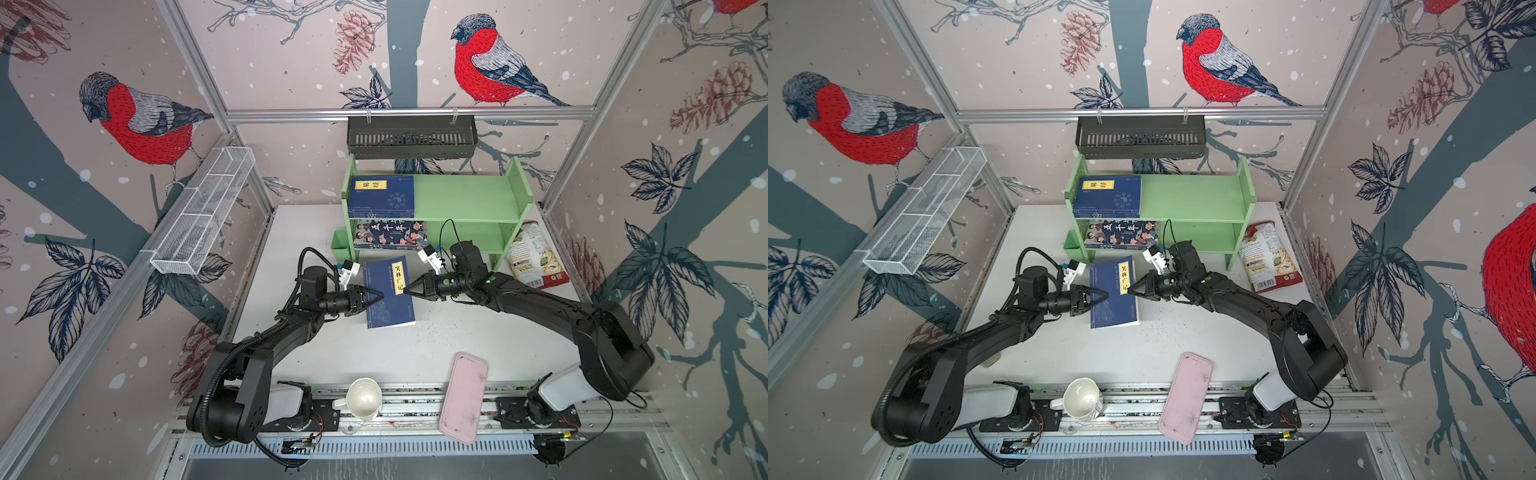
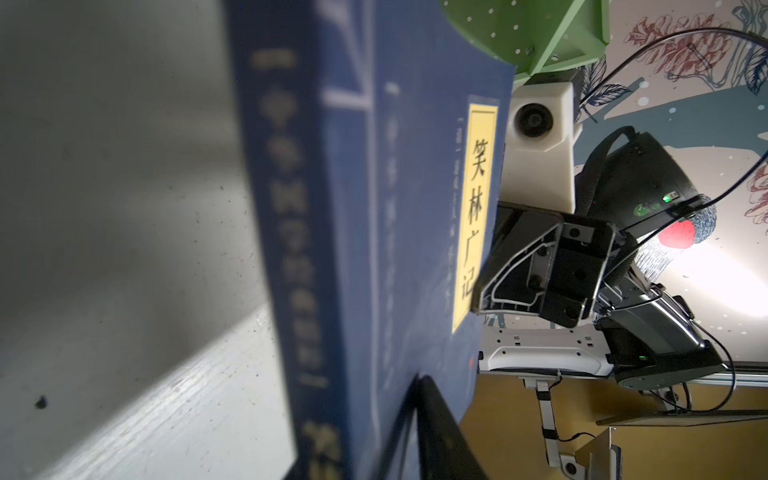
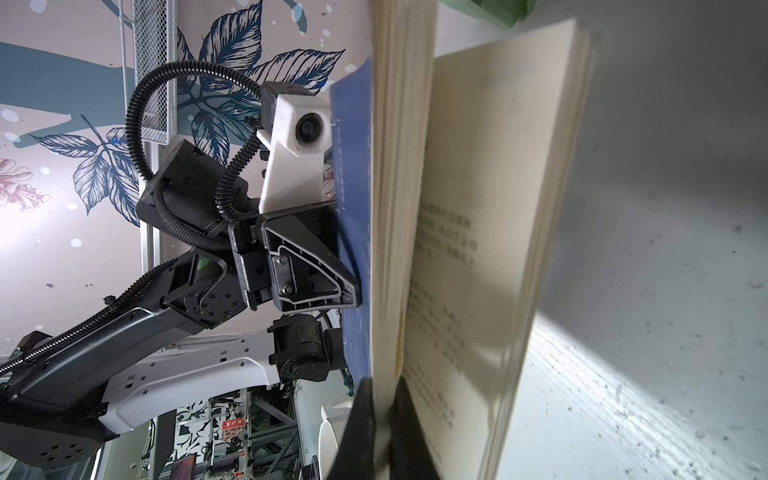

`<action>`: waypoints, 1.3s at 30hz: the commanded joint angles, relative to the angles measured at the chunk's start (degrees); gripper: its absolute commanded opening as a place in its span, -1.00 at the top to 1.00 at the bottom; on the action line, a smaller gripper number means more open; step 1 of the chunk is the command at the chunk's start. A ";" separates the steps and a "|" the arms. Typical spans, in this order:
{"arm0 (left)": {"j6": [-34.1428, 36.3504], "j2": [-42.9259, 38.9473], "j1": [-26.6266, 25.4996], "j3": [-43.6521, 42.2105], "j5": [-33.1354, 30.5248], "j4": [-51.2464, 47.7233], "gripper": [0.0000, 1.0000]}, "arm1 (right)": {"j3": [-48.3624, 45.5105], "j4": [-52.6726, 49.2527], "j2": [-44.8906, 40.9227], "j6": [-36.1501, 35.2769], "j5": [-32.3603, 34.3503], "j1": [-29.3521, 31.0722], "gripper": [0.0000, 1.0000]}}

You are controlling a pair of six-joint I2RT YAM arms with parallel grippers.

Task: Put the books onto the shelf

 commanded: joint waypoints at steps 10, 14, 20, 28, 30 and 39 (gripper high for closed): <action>9.87 -11.95 -1.03 4.38 -3.59 -11.70 1.00 | 1.61 -4.83 -5.11 -1.85 7.65 -2.15 -0.22; 11.82 -14.37 -1.36 5.79 -1.35 -14.26 1.00 | 1.05 -6.26 -10.32 -1.25 11.04 -4.45 -0.32; 14.63 -14.34 -2.96 13.16 1.15 -17.59 1.00 | 0.82 -8.92 -19.64 -1.51 17.92 -7.78 -0.40; 22.77 -9.15 -2.97 32.58 -3.47 -29.00 1.00 | 0.39 -4.85 -30.15 -0.85 25.08 -10.40 -0.52; 21.69 -7.29 -2.89 37.28 -5.04 -28.66 1.00 | 0.58 -2.98 -31.60 -0.43 26.37 -10.57 -0.52; 4.98 -0.33 -1.22 48.70 -11.62 -14.45 1.00 | 2.02 4.52 -32.80 2.61 29.28 -7.86 -0.53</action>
